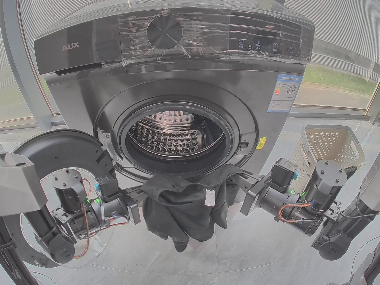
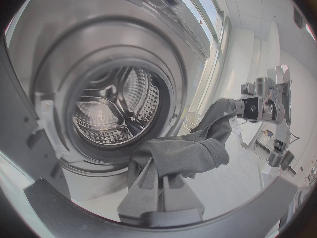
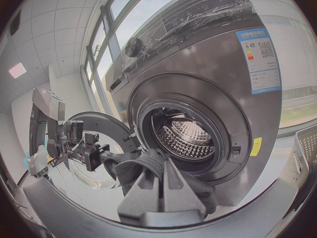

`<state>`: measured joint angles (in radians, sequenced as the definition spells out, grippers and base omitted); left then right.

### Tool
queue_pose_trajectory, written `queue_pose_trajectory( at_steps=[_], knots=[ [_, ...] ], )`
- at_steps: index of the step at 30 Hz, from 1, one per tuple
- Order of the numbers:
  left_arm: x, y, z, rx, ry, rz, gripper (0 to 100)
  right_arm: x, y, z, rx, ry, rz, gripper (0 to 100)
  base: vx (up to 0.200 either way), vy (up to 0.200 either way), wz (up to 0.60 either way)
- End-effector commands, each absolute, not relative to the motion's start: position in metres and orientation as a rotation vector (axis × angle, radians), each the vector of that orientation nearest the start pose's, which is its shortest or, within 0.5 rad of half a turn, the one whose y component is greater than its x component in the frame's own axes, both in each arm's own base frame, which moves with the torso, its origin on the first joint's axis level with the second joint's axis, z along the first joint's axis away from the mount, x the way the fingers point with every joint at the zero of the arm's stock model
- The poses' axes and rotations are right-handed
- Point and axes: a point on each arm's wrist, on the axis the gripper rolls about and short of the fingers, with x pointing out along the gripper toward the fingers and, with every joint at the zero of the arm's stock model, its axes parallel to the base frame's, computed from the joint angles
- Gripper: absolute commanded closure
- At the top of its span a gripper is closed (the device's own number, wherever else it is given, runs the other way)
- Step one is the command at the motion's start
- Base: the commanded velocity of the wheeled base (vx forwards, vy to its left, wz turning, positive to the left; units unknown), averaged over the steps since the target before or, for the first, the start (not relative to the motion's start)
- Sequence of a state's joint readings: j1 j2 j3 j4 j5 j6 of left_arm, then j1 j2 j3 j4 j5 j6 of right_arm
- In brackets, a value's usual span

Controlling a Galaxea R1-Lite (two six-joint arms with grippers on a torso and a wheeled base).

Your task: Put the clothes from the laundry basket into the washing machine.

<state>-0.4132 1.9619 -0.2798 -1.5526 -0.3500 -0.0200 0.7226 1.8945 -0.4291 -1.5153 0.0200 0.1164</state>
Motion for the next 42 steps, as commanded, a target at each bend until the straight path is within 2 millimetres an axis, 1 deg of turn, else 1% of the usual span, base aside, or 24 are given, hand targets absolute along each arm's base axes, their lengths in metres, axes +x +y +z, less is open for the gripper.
queue_pose_trajectory(
  at_steps=[1, 5, 8, 12, 15, 16, 19, 29, 33, 42],
  knots=[
    [0.234, -0.096, 0.110, -0.029, 0.042, -0.713, 100, 0.225, 0.189, 0.117, 0.122, 0.017, 0.720, 100, 0.000, 0.000, 0.00],
    [0.237, -0.097, 0.122, -0.031, -0.014, -0.707, 100, 0.233, 0.183, 0.106, 0.112, 0.050, 0.689, 100, 0.000, 0.000, 0.00],
    [0.239, -0.096, 0.126, -0.031, -0.034, -0.697, 100, 0.232, 0.179, 0.102, 0.106, 0.059, 0.681, 100, 0.000, 0.000, 0.00],
    [0.235, -0.087, 0.131, -0.030, -0.050, -0.673, 100, 0.230, 0.180, 0.104, 0.108, 0.052, 0.704, 100, 0.000, 0.000, 0.00],
    [0.234, -0.086, 0.135, -0.032, -0.065, -0.668, 100, 0.229, 0.180, 0.105, 0.109, 0.049, 0.707, 100, 0.000, 0.000, 0.00],
    [0.233, -0.086, 0.140, -0.033, -0.088, -0.670, 100, 0.229, 0.180, 0.104, 0.110, 0.051, 0.707, 100, 0.000, 0.000, 0.00],
    [0.231, -0.087, 0.143, -0.033, -0.101, -0.678, 100, 0.230, 0.179, 0.105, 0.108, 0.048, 0.701, 100, 0.000, 0.000, 0.00],
    [0.232, -0.087, 0.142, -0.033, -0.096, -0.673, 100, 0.233, 0.181, 0.110, 0.114, 0.018, 0.697, 100, 0.000, 0.000, 0.00],
    [0.231, -0.088, 0.138, -0.033, -0.076, -0.679, 100, 0.230, 0.182, 0.109, 0.113, 0.028, 0.704, 100, 0.000, 0.000, 0.00],
    [0.232, -0.088, 0.141, -0.035, -0.092, -0.679, 100, 0.230, 0.180, 0.117, 0.121, -0.003, 0.700, 100, 0.000, 0.000, 0.00]
  ],
)
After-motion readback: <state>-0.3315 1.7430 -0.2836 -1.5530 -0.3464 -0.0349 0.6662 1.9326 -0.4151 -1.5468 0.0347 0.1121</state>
